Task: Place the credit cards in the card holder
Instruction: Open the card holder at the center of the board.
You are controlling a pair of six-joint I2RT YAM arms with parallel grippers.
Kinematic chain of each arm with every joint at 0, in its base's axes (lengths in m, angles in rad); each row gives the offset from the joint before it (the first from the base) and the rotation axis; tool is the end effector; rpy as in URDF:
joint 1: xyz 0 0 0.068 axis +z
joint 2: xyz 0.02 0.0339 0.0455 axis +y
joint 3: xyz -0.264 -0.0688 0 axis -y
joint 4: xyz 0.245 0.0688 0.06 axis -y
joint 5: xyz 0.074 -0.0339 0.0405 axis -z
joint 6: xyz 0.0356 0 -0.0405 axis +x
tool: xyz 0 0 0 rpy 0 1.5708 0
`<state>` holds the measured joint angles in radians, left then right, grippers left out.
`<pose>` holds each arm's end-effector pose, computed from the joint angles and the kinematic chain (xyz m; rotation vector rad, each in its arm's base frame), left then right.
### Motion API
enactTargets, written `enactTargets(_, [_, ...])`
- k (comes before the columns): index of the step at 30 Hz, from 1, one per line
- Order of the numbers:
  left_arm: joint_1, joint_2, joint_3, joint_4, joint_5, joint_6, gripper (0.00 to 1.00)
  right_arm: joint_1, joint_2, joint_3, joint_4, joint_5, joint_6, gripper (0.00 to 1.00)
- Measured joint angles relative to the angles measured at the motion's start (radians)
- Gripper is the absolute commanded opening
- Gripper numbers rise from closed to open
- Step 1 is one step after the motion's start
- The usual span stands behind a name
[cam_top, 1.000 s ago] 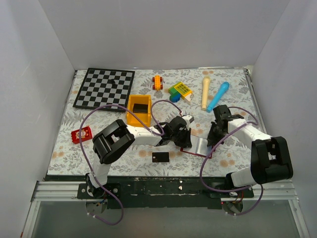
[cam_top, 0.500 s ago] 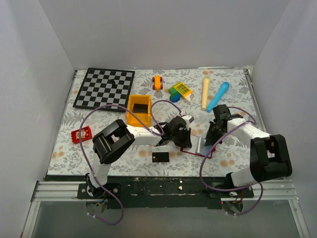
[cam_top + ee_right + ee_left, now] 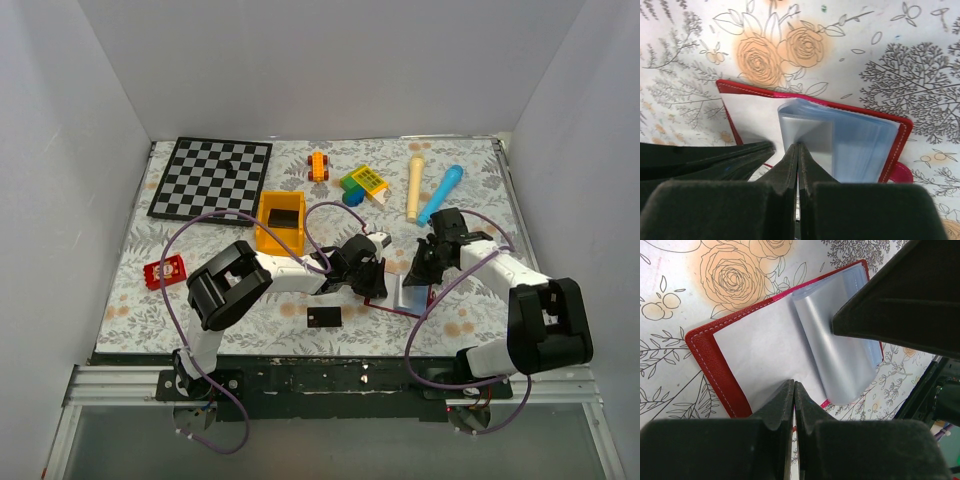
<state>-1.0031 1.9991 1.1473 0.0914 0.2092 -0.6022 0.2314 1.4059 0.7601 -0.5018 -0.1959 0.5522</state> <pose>0.2169 -0.3539 0.1338 0.6203 2.4764 -0.9728 0.2448 0.0648 0.1751 0.3868 2.7587 0.4814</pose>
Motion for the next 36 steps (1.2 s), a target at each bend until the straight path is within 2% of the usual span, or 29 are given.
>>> enactTargets(6, [0.0,0.0,0.0,0.0,0.001,0.0,0.0,0.0,-0.013,-0.004,0.024,-0.04,-0.003,0.04])
enactTargets(15, [0.0,0.0,0.0,0.0,0.001,-0.001,0.0,0.0,-0.037,-0.004,0.005,-0.003,-0.007,0.06])
enactTargets(17, [0.0,0.0,0.0,0.0,0.001,-0.001,0.0,0.002,-0.037,-0.003,-0.016,0.027,-0.005,0.09])
enactTargets(20, [0.0,0.0,0.0,0.0,0.001,-0.001,0.0,0.005,-0.045,-0.003,-0.056,0.081,0.0,0.27])
enactTargets(22, [0.0,0.0,0.0,0.0,0.001,-0.001,0.0,0.005,-0.06,-0.003,-0.082,0.118,0.005,0.32])
enactTargets(26, [0.0,0.0,0.0,0.0,0.001,-0.001,0.0,0.005,-0.108,-0.003,-0.135,0.195,0.015,0.36])
enactTargets(32, [0.0,0.0,0.0,0.0,0.003,-0.001,0.0,0.005,-0.141,-0.004,-0.155,0.215,0.021,0.36])
enactTargets(36, [0.001,0.0,0.0,0.0,0.004,0.0,0.0,0.005,-0.131,-0.004,-0.15,0.182,0.025,0.46])
